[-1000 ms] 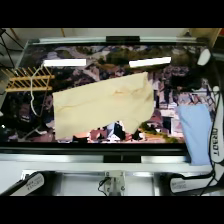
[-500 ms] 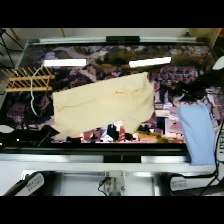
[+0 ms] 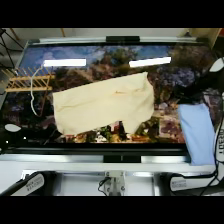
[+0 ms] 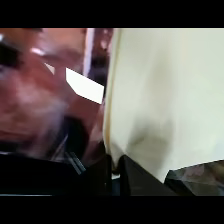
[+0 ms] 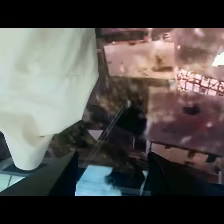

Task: Fold the shirts.

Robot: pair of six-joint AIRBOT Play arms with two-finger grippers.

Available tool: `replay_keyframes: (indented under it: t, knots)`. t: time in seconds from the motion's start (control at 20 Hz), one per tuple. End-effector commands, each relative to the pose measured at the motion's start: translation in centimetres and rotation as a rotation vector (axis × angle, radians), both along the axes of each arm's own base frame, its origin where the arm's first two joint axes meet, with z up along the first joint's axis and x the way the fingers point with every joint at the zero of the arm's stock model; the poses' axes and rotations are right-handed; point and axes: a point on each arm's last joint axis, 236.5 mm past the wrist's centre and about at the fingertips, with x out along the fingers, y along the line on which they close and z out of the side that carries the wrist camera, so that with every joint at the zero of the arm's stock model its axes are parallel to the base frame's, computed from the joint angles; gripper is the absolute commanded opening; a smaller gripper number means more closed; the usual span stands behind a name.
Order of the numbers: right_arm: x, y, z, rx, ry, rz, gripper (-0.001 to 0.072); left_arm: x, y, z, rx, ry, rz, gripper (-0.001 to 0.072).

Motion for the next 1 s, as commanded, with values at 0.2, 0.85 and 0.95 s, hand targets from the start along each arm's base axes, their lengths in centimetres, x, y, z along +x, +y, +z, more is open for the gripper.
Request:
replay_keyframes:
  t: [0.2,0.85,0.95]
  knots:
    - [-2.1,6.0,-9.5,0.066,0.074,0.056,0.0548,0.7,-0.8,1.9,-0.029,-0.037,-0.046,0.0034]
    - [3.8,6.9,-12.4,0.121,-0.096,-0.084,0.0386,1.4,-0.9,4.2,-0.027,-0.091,-0.072,0.0033]
    - [4.3,6.9,-12.4,0.121,-0.113,-0.095,0.0287,1.2,-1.1,4.5,-0.033,-0.091,-0.079,0.0033]
